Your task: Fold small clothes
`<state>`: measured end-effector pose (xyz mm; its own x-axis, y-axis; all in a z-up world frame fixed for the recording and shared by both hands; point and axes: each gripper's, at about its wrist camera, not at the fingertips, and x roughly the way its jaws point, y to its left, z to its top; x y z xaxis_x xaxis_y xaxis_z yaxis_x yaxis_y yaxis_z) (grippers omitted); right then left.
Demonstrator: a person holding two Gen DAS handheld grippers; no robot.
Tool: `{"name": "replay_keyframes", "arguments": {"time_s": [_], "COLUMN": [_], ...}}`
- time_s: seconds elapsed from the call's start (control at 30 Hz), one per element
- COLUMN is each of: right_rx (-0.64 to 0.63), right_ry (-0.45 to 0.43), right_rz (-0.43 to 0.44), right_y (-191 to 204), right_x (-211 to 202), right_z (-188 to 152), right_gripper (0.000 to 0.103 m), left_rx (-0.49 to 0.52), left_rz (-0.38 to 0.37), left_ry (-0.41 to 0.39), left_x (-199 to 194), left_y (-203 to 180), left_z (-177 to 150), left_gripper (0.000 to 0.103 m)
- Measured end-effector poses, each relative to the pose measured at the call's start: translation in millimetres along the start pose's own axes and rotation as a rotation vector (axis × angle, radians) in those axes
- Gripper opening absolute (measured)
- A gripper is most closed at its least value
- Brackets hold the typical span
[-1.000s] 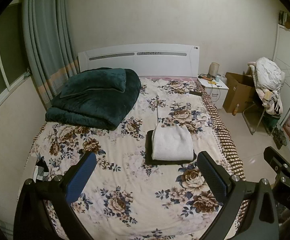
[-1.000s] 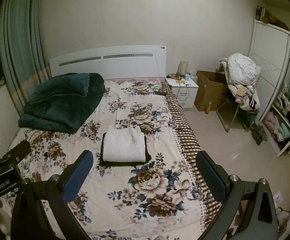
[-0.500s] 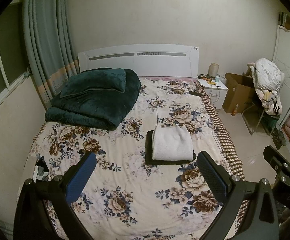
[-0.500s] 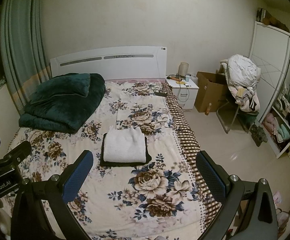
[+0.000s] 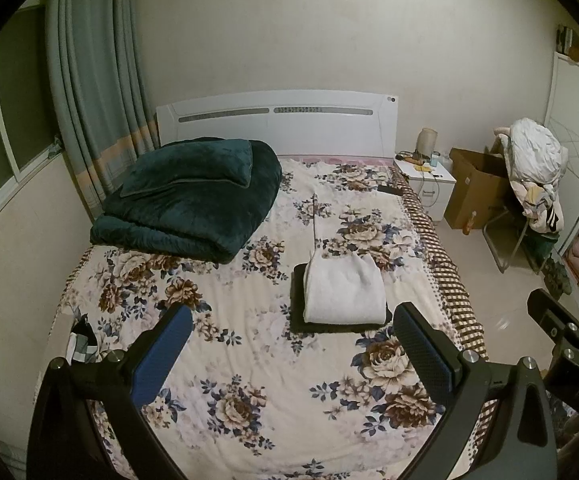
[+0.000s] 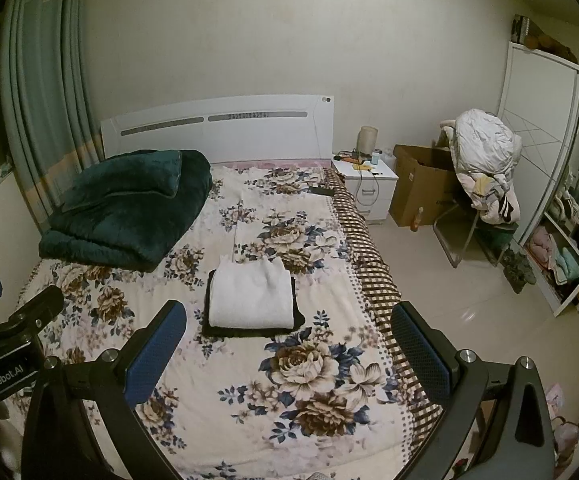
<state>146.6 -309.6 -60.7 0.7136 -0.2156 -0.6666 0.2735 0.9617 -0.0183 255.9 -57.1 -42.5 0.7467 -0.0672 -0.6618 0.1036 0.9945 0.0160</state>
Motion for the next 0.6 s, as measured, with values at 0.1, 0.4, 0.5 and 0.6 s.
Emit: {"name": "replay_keyframes", "arguments": {"time_s": [0.1, 0.4, 0.5, 0.6], "right_rx": [-0.001, -0.001, 0.0, 0.002], "right_ry": [0.0, -0.001, -0.001, -0.001], "right_rz": [0.003, 0.005, 0.003, 0.006], "right_y": [0.4, 0.8, 0.7, 1.0], "right_x": [-0.6, -1.0, -1.9, -1.9], "right_z": [0.0, 0.1, -1.1, 0.1], "right_gripper": [0.103, 0.103, 0.103, 0.103], "left_rx": [-0.002, -0.003, 0.001, -0.002], "left_rz": [-0.001, 0.0, 0.005, 0.01], "left_ry": [0.001, 0.0, -0.004, -0.013], "left_x": [0.0, -0.8, -1.3, -5.0], "left_y": [0.0, 1.3, 1.3, 1.5], "left_z": [-0.5, -0.5, 0.0, 9.0], "left_gripper": [0.103, 0.103, 0.103, 0.103]}}
